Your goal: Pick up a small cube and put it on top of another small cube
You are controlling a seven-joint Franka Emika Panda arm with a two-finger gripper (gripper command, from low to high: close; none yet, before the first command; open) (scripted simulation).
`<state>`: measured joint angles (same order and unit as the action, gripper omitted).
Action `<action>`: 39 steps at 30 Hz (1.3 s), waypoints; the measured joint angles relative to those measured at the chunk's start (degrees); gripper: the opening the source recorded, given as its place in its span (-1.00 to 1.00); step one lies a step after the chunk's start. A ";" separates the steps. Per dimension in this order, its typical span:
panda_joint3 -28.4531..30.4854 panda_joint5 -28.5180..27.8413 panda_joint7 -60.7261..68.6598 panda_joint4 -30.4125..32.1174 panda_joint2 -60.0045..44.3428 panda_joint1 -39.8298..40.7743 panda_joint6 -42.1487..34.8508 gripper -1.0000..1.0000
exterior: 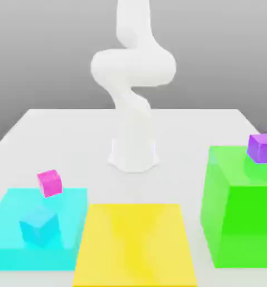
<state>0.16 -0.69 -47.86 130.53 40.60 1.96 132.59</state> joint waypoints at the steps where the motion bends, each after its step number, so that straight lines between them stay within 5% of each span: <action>1: 0.11 -0.29 -0.89 -0.54 -2.26 0.81 0.36 0.00; 17: 5.16 -1.79 -11.83 -8.49 -35.65 10.80 5.61 0.00; 37: 7.54 9.53 -14.74 -18.44 -77.53 23.21 15.96 0.00; 38: 7.34 9.74 -14.62 -18.70 -78.61 23.38 16.74 -1.00; 39: 7.34 9.74 -14.62 -18.70 -78.61 23.38 16.74 -1.00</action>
<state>7.50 9.06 -62.48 111.83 -38.01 25.34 149.33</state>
